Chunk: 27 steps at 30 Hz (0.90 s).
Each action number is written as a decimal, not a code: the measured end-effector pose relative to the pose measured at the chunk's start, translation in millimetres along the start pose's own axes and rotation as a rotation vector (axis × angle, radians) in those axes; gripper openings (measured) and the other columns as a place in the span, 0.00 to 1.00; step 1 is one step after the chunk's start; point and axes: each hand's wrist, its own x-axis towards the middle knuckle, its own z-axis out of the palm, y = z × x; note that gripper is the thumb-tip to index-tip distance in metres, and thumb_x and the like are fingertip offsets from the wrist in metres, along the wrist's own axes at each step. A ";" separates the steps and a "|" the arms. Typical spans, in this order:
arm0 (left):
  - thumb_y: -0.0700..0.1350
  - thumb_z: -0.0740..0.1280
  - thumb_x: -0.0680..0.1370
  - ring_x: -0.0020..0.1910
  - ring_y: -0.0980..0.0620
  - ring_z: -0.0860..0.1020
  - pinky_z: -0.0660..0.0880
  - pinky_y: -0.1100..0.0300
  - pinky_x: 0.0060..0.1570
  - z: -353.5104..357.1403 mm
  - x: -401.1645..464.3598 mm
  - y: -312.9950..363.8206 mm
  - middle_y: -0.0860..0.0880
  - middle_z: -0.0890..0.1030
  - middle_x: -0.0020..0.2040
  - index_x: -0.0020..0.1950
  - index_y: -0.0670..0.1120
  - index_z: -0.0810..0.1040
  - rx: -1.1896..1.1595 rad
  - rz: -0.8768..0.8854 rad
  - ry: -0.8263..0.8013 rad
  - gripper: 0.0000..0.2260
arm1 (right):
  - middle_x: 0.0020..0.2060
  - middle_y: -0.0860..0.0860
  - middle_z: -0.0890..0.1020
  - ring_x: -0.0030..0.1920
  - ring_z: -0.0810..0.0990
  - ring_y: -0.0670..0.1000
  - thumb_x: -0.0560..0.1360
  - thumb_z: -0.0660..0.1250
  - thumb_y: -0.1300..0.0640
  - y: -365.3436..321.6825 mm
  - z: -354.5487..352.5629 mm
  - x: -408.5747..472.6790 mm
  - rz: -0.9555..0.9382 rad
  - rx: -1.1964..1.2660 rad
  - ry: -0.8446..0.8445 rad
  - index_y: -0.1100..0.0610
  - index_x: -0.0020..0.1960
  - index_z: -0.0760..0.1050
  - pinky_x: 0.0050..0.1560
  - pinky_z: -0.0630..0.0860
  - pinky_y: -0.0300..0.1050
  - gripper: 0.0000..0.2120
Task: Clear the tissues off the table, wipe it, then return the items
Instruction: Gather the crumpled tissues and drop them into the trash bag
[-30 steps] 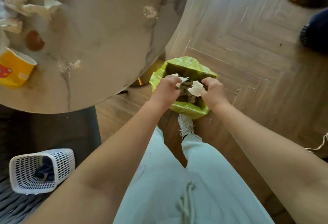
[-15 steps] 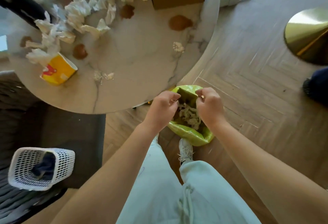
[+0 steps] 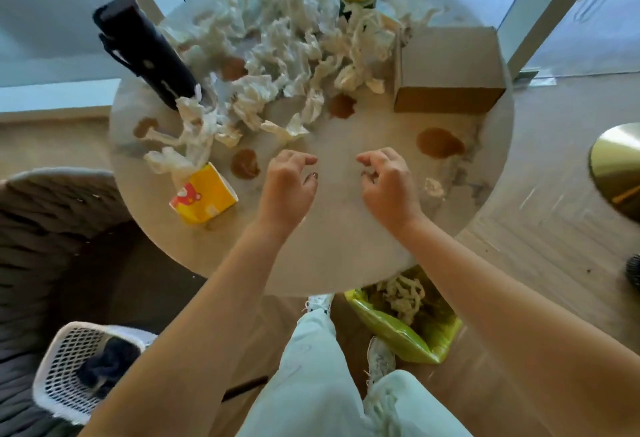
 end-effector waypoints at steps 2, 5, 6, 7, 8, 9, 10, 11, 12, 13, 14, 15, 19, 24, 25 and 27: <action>0.39 0.68 0.72 0.60 0.40 0.71 0.68 0.53 0.59 -9.2 24.4 -11.6 0.41 0.75 0.61 0.60 0.42 0.77 0.114 -0.028 -0.064 0.16 | 0.51 0.60 0.78 0.52 0.76 0.58 0.71 0.63 0.69 -7.2 13.8 30.2 -0.021 -0.024 -0.033 0.65 0.57 0.76 0.55 0.74 0.46 0.15; 0.44 0.67 0.73 0.68 0.40 0.62 0.69 0.45 0.61 -16.6 54.6 -21.8 0.44 0.66 0.71 0.67 0.49 0.71 0.262 -0.032 -0.144 0.22 | 0.53 0.60 0.77 0.54 0.75 0.58 0.73 0.65 0.65 -16.9 31.0 71.4 -0.022 -0.075 -0.079 0.65 0.60 0.75 0.56 0.70 0.42 0.16; 0.46 0.67 0.74 0.69 0.41 0.61 0.68 0.44 0.61 -17.5 63.5 -24.4 0.45 0.64 0.72 0.69 0.51 0.69 0.306 -0.020 -0.165 0.23 | 0.53 0.60 0.77 0.54 0.74 0.59 0.73 0.65 0.64 -19.6 36.2 83.5 -0.019 -0.086 -0.094 0.65 0.61 0.74 0.56 0.68 0.41 0.16; 0.47 0.67 0.74 0.69 0.42 0.60 0.68 0.44 0.61 -17.0 71.6 -27.4 0.46 0.63 0.72 0.70 0.52 0.68 0.342 -0.010 -0.190 0.24 | 0.54 0.60 0.76 0.55 0.73 0.59 0.73 0.66 0.64 -21.7 41.5 94.4 -0.016 -0.096 -0.111 0.64 0.61 0.73 0.56 0.67 0.40 0.17; 0.48 0.67 0.74 0.69 0.43 0.61 0.67 0.45 0.61 -16.2 78.7 -30.2 0.47 0.63 0.72 0.70 0.53 0.67 0.368 -0.002 -0.214 0.24 | 0.55 0.60 0.76 0.57 0.72 0.59 0.73 0.65 0.63 -23.4 46.3 104.3 -0.013 -0.108 -0.133 0.63 0.62 0.73 0.57 0.67 0.41 0.18; 0.48 0.67 0.74 0.68 0.43 0.62 0.67 0.46 0.59 -14.2 84.8 -33.9 0.47 0.65 0.71 0.69 0.53 0.68 0.380 0.005 -0.229 0.23 | 0.56 0.59 0.75 0.58 0.71 0.59 0.74 0.65 0.63 -24.7 51.2 113.3 -0.009 -0.121 -0.163 0.63 0.63 0.72 0.58 0.66 0.41 0.18; 0.47 0.67 0.74 0.66 0.43 0.65 0.69 0.46 0.57 -12.2 89.4 -37.2 0.47 0.68 0.68 0.68 0.52 0.70 0.373 0.015 -0.230 0.22 | 0.57 0.59 0.74 0.58 0.70 0.59 0.74 0.64 0.63 -25.5 55.9 121.6 -0.005 -0.133 -0.198 0.62 0.65 0.71 0.59 0.65 0.41 0.19; 0.45 0.67 0.74 0.62 0.42 0.69 0.71 0.46 0.55 -9.8 92.2 -40.4 0.46 0.71 0.65 0.65 0.50 0.73 0.344 0.025 -0.218 0.19 | 0.58 0.59 0.73 0.60 0.69 0.58 0.75 0.63 0.63 -26.2 60.8 128.7 -0.002 -0.144 -0.232 0.61 0.66 0.70 0.60 0.64 0.41 0.19; 0.42 0.68 0.74 0.57 0.41 0.71 0.73 0.46 0.52 -7.9 94.1 -43.4 0.44 0.74 0.60 0.62 0.47 0.76 0.296 0.035 -0.200 0.16 | 0.59 0.60 0.72 0.61 0.67 0.58 0.75 0.62 0.63 -26.8 65.9 134.9 0.003 -0.155 -0.262 0.61 0.67 0.69 0.61 0.64 0.42 0.20; 0.40 0.68 0.73 0.53 0.40 0.73 0.75 0.45 0.49 -6.1 95.3 -47.1 0.42 0.76 0.55 0.58 0.44 0.78 0.243 0.042 -0.183 0.14 | 0.60 0.60 0.71 0.62 0.66 0.59 0.76 0.62 0.62 -27.3 70.9 140.5 0.009 -0.166 -0.281 0.61 0.67 0.68 0.62 0.63 0.42 0.20; 0.37 0.68 0.73 0.49 0.40 0.74 0.76 0.44 0.47 -4.4 96.1 -50.7 0.41 0.77 0.51 0.55 0.41 0.80 0.196 0.049 -0.168 0.11 | 0.60 0.60 0.71 0.62 0.66 0.59 0.76 0.61 0.62 -27.5 76.2 145.3 0.013 -0.181 -0.291 0.62 0.67 0.68 0.62 0.63 0.43 0.19; 0.35 0.68 0.72 0.47 0.39 0.73 0.76 0.45 0.45 -3.3 96.4 -53.8 0.39 0.77 0.48 0.52 0.40 0.80 0.161 0.055 -0.154 0.10 | 0.60 0.61 0.71 0.61 0.66 0.60 0.77 0.60 0.63 -27.0 81.5 149.5 0.014 -0.199 -0.296 0.63 0.66 0.69 0.62 0.64 0.44 0.18; 0.33 0.68 0.71 0.42 0.39 0.74 0.74 0.52 0.43 -4.2 96.5 -59.4 0.38 0.77 0.41 0.46 0.38 0.82 0.087 0.069 -0.094 0.06 | 0.54 0.64 0.72 0.55 0.69 0.62 0.75 0.60 0.67 -21.9 95.7 156.5 -0.026 -0.244 -0.276 0.69 0.54 0.75 0.57 0.70 0.49 0.11; 0.31 0.68 0.70 0.41 0.39 0.74 0.74 0.51 0.42 -6.1 95.8 -61.9 0.38 0.78 0.40 0.46 0.37 0.82 0.080 0.078 -0.041 0.07 | 0.46 0.63 0.76 0.48 0.72 0.62 0.72 0.60 0.72 -19.8 100.4 151.3 -0.110 -0.200 -0.185 0.70 0.45 0.76 0.49 0.73 0.50 0.07; 0.31 0.68 0.70 0.41 0.39 0.75 0.74 0.51 0.42 -6.8 94.9 -62.2 0.39 0.78 0.40 0.46 0.37 0.82 0.078 0.086 -0.023 0.07 | 0.45 0.63 0.76 0.47 0.73 0.61 0.72 0.60 0.72 -20.2 100.3 149.3 -0.129 -0.183 -0.151 0.69 0.45 0.76 0.48 0.74 0.49 0.07; 0.32 0.68 0.71 0.41 0.40 0.75 0.76 0.51 0.41 -8.6 91.6 -60.7 0.39 0.78 0.40 0.48 0.37 0.82 0.071 0.103 0.007 0.07 | 0.43 0.62 0.77 0.45 0.74 0.61 0.72 0.61 0.71 -21.5 96.9 142.3 -0.169 -0.145 -0.081 0.69 0.46 0.77 0.46 0.74 0.46 0.07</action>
